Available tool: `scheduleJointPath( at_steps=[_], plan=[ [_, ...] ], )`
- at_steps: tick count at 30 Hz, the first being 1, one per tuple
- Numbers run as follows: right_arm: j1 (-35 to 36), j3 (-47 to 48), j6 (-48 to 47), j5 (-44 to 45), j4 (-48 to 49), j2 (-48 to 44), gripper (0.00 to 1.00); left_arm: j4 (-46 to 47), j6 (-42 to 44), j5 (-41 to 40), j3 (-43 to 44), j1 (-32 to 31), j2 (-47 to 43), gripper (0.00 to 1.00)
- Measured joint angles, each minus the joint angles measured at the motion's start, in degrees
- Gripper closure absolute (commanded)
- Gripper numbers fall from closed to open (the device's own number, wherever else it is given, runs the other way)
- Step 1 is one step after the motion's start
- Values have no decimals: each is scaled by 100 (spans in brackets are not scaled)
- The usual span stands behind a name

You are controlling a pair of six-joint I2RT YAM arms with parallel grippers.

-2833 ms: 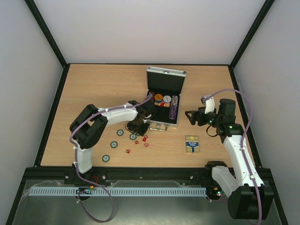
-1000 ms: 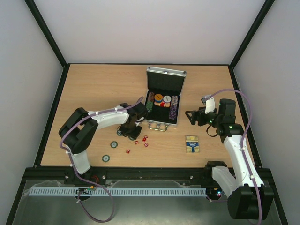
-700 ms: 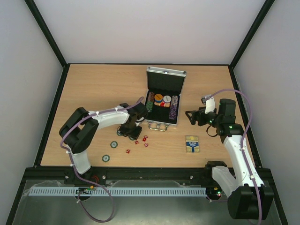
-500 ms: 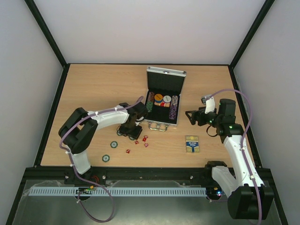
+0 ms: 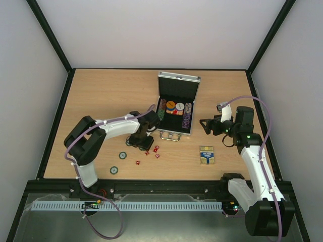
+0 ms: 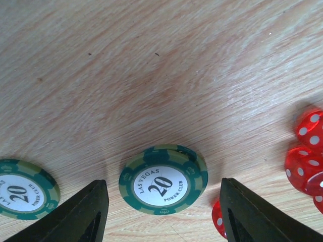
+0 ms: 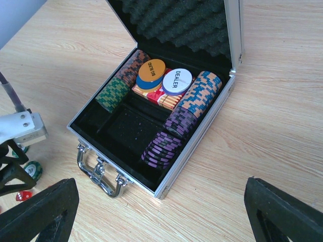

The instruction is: Pack up texas hold em set

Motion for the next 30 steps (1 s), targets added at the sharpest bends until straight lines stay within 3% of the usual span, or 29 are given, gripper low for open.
scheduleJointPath(
  at_steps=[19, 30],
  plan=[
    [0, 0, -2, 0, 0, -26, 9, -52, -66, -109, 229, -160, 330, 52],
    [0, 0, -2, 0, -2, -26, 9, -68, -63, -173, 273, -216, 358, 53]
  ],
)
